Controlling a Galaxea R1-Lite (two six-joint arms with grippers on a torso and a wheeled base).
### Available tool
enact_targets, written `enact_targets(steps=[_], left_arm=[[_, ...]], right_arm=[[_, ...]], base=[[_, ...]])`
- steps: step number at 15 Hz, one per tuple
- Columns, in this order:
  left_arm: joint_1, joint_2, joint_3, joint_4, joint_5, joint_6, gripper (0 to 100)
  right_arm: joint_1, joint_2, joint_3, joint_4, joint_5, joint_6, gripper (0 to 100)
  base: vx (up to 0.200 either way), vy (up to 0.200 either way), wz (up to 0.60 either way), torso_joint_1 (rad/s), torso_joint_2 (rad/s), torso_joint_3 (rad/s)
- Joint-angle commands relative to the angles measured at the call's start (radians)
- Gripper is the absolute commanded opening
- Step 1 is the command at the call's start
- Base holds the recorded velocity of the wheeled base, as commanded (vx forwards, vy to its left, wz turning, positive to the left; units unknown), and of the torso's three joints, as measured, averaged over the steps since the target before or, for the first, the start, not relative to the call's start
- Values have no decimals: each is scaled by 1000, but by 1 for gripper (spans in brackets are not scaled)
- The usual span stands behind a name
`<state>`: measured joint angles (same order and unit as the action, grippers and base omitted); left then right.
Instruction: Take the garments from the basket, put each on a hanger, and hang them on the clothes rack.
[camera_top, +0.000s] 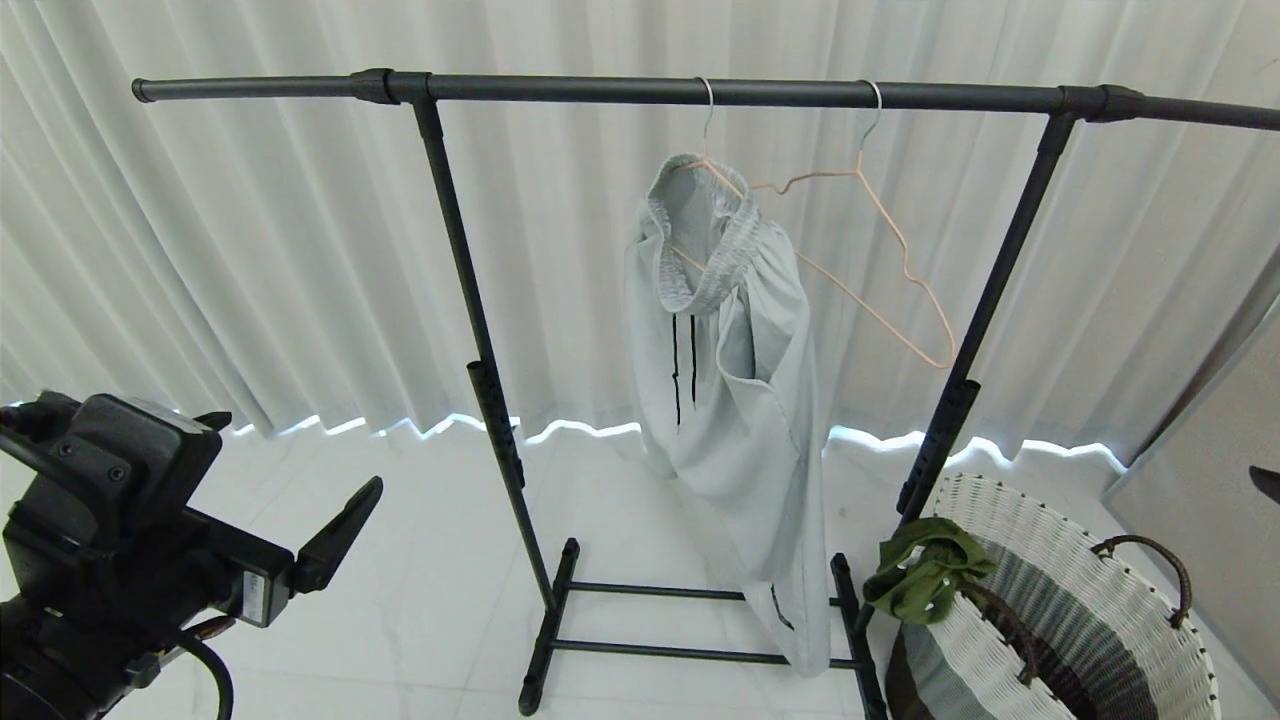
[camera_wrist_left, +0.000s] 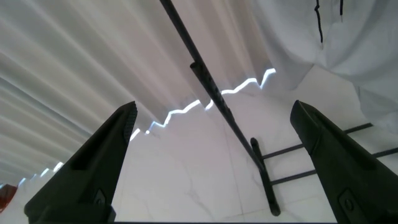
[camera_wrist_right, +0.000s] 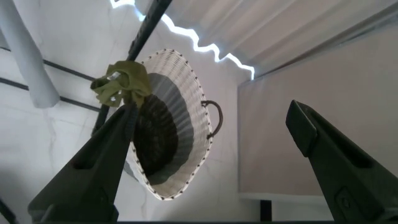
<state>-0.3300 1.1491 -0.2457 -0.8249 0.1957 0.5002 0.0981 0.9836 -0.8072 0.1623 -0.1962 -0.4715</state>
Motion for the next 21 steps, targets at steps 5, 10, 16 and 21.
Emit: enact_targets(steps=[5,10,16,21], left_arm=[[0,-2,-9,-2,1,1,100],[-1,6,-52,0,1,3,100],[-6,0,-47,0,1,3,100],[-34,0,-46,0,1,6,100]], right_arm=[[0,4,0,2,0,-16,100],[0,3,8,2,-2,-16,100],[-17,3,13,0,0,-36,100],[-17,-10,28,0,-2,-53,100]], base=[[0,0,0,-115,284,160],[0,0,0,-188,470,272],[0,0,0,-163,461,295],[0,0,0,-102,359,245]])
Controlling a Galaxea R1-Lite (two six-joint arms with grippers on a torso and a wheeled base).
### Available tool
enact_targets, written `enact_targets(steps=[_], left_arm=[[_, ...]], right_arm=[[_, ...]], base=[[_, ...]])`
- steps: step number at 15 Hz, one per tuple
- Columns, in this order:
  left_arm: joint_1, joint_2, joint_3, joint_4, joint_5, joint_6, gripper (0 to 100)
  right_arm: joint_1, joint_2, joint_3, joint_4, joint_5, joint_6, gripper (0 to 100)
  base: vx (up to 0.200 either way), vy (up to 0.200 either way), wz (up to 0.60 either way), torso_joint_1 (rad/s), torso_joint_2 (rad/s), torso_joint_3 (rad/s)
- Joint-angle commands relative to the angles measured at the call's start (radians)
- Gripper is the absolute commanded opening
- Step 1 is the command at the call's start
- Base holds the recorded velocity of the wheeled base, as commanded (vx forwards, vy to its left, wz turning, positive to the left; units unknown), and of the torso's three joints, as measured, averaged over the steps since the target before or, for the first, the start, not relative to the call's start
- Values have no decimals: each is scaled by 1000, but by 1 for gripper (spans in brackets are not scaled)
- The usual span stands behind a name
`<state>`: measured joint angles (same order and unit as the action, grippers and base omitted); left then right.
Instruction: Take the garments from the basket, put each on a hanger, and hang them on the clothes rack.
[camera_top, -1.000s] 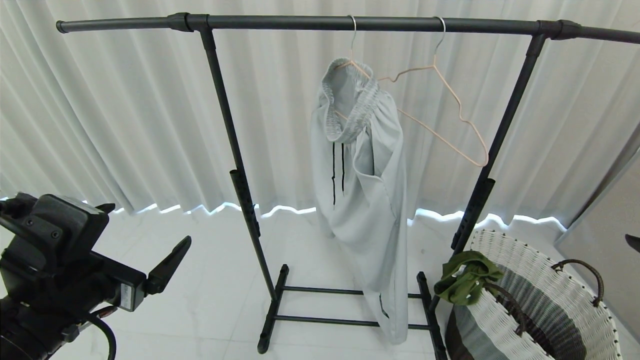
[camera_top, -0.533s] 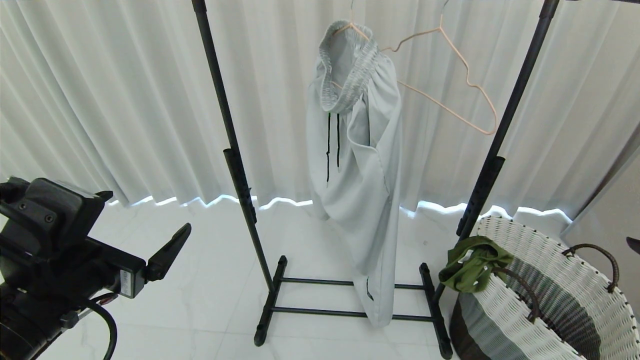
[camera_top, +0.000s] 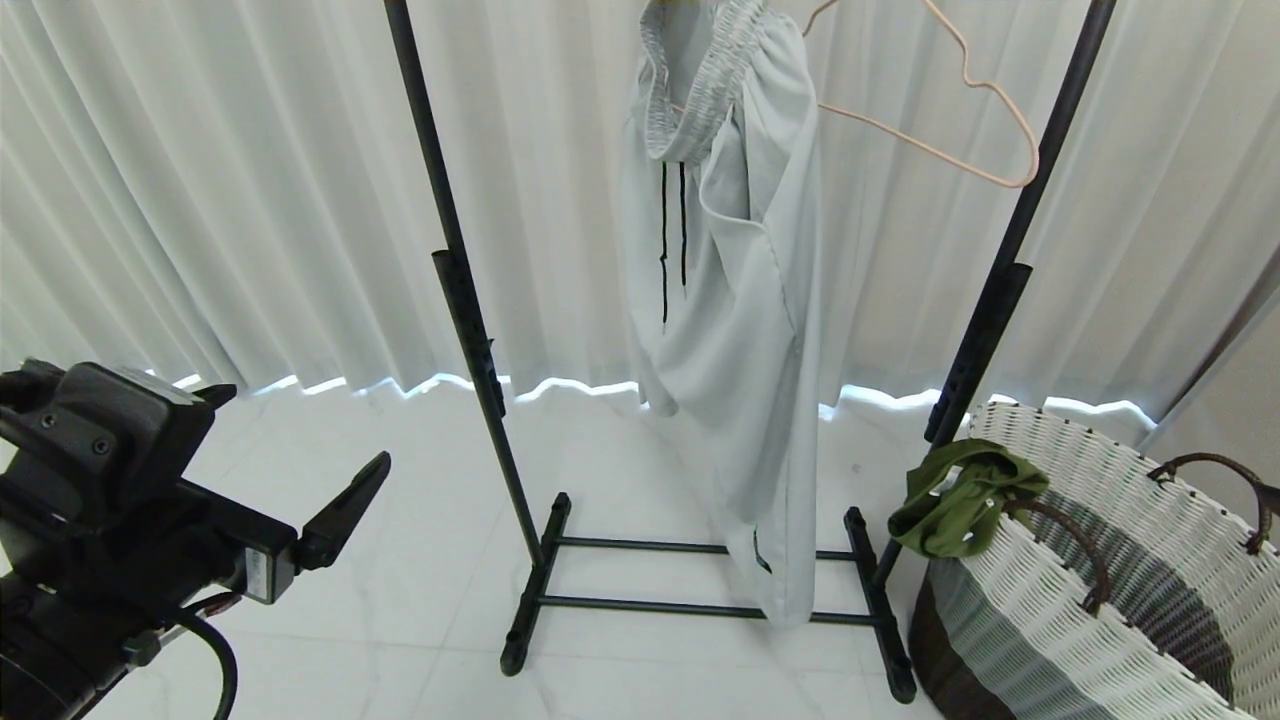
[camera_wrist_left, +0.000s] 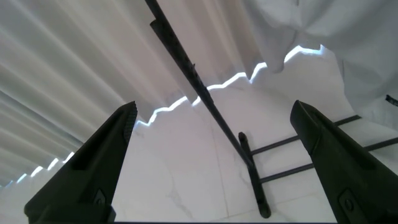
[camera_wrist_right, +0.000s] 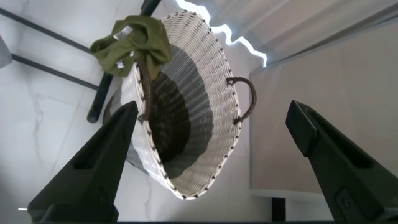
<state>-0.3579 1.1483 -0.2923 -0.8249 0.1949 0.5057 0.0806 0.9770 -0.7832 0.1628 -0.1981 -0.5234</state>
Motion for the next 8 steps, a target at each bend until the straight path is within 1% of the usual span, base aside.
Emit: enact_targets(steps=[1,6,8], left_arm=[[-12,-1,2,0,1,0,100],[-23,-2,7,0,1,17,100],[-23,-2,15,0,1,40,100]], right_arm=[[-2,-11,10,1,2,-10,100],[-4,-23,28,-3,2,-20,100],[-4,-23,30,-3,0,-20,100]], base=[[0,0,0,-32,85,41],[0,0,0,0,0,0],[0,0,0,0,0,0]])
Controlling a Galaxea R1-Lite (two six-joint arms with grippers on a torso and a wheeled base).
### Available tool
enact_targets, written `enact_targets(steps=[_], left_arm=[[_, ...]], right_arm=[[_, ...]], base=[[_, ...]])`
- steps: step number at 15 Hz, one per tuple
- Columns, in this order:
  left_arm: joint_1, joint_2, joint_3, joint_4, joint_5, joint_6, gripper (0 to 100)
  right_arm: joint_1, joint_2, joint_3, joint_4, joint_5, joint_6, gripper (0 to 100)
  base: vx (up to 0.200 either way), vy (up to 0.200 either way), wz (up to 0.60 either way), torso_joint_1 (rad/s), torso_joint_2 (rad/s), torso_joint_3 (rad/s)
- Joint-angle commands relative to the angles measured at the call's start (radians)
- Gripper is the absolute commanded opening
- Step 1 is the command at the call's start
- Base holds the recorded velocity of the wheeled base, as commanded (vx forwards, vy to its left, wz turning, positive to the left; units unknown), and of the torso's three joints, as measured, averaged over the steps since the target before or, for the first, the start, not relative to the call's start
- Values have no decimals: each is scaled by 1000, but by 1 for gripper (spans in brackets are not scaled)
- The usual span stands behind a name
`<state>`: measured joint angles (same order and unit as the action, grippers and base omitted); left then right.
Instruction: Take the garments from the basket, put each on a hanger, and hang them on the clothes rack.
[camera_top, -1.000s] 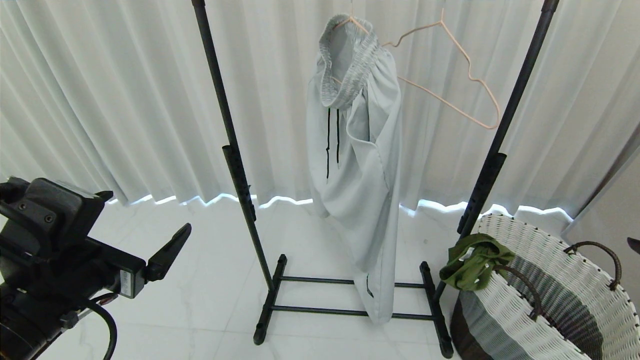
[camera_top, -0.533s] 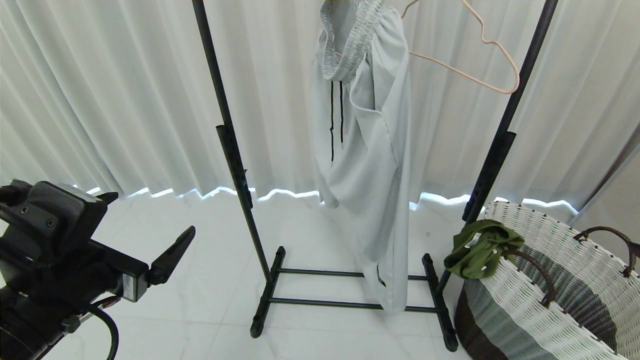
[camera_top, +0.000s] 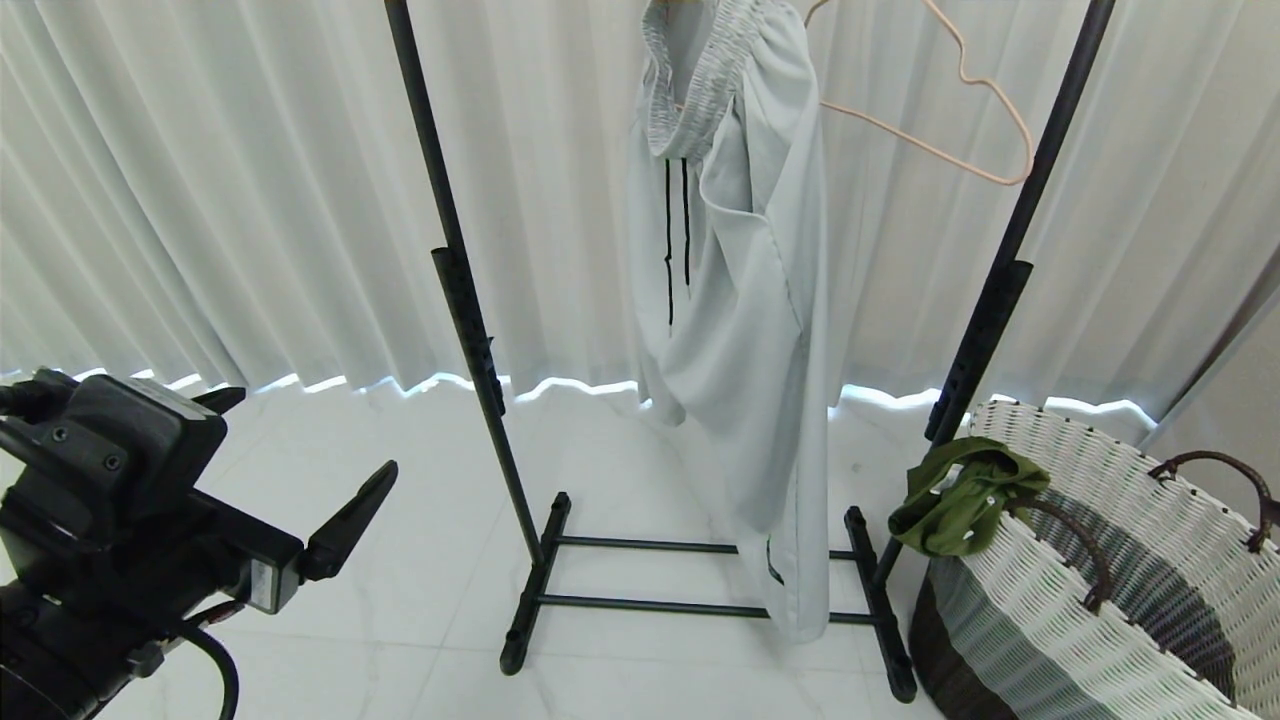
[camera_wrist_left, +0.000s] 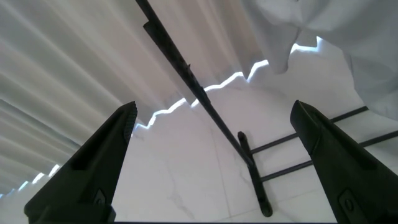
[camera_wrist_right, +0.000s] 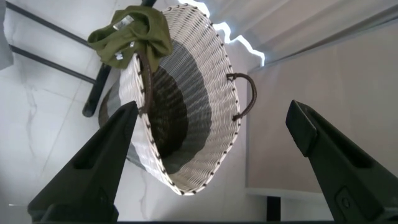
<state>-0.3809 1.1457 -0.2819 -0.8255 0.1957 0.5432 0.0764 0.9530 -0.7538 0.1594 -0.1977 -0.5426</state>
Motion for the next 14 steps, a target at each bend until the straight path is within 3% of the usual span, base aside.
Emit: enact_targets(steps=[1,8,14], left_arm=[[0,-1,7,0,1,12,100],[-3,-4,9,0,-1,14,100],[-26,-4,21,0,-1,15,100]], right_arm=[[0,1,1,0,0,0,100],[0,3,2,0,0,-2,100],[0,-8,19,0,1,-2,100]], base=[[0,0,0,0,0,0],[0,-200,0,1,6,4],[0,0,0,0,0,0]])
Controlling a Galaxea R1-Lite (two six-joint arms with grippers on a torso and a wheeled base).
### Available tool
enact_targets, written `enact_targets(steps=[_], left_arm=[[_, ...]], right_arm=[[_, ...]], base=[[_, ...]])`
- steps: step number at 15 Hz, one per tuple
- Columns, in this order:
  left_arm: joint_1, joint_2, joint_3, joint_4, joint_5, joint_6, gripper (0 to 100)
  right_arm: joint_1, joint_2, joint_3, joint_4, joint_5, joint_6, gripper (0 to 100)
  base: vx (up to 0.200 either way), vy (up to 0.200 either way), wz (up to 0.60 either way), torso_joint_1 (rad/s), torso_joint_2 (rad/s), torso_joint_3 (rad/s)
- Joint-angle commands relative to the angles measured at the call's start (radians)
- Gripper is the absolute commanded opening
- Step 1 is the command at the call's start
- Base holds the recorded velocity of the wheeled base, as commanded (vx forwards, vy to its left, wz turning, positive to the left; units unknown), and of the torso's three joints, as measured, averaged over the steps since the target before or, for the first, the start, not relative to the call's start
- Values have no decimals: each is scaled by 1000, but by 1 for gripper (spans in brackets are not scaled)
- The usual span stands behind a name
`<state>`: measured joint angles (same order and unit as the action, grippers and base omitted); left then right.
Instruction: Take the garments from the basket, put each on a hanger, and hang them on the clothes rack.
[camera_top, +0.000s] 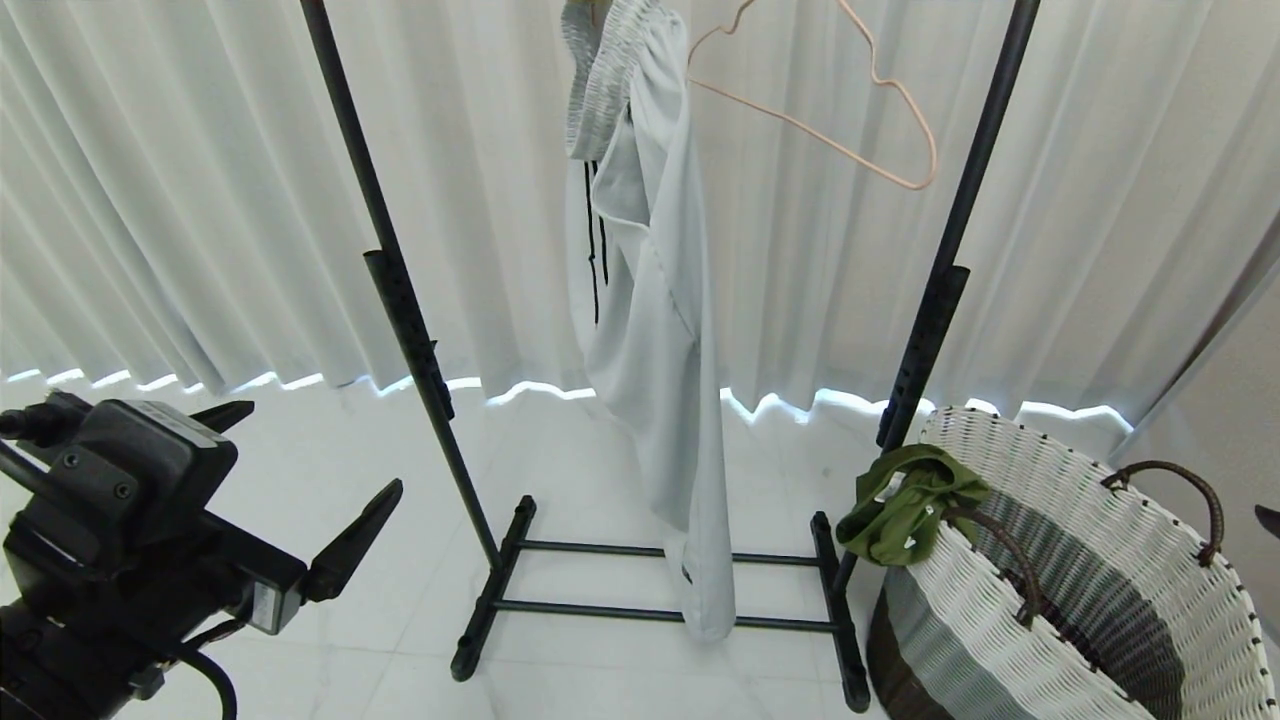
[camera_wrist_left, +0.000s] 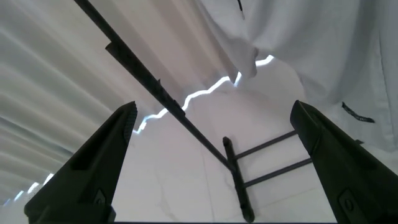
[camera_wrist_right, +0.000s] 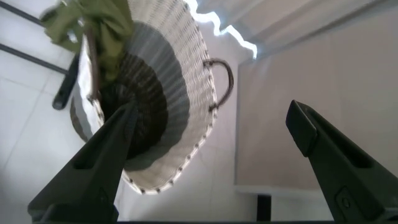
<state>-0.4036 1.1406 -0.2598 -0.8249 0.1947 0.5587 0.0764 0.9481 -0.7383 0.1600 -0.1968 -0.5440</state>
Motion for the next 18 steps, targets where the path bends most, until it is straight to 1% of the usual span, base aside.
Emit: enact_targets(steps=[1,2,4,8,10,12,13,14,15,16,17,18], left_arm=[[-6,1,-3,0,0,0,100],[-6,1,-4,0,0,0,100],[-20,1,-4,0,0,1,100],[-20,2,-4,0,0,0,100],[-20,7,-3,0,0,0,100],[-20,10,-3,0,0,0,100],[-20,10,-3,0,0,0,100],[-20,10,-1,0,0,0,100],[-20,11,1,0,0,0,100],[-20,13,1,0,0,0,100],[-20,24,-3,0,0,-5,100],[-20,25,-4,0,0,-8,100]], right_arm=[[0,-9,11,0,-1,-2,100],[0,-12,13,0,-1,-2,100],[0,-11,13,-2,-1,-2,100],[0,5,22,-5,0,-1,100],[0,23,43,-33,4,1,100],[2,61,82,-85,10,6,100],[5,92,109,-120,25,10,100],[5,124,132,-155,59,19,100],[8,178,166,-194,96,50,100],[13,205,183,-209,106,67,100],[75,290,244,-278,109,139,100],[129,362,270,-336,105,207,100]], base=[[0,0,0,0,0,0],[0,0,0,0,0,0],[200,0,0,7,0,2],[200,0,0,4,5,4],[200,0,0,5,0,5],[200,0,0,0,0,7],[200,0,0,-2,2,2],[200,0,0,-2,7,2],[0,0,0,0,0,0],[0,0,0,0,0,0],[0,0,0,0,0,0],[0,0,0,0,0,0]])
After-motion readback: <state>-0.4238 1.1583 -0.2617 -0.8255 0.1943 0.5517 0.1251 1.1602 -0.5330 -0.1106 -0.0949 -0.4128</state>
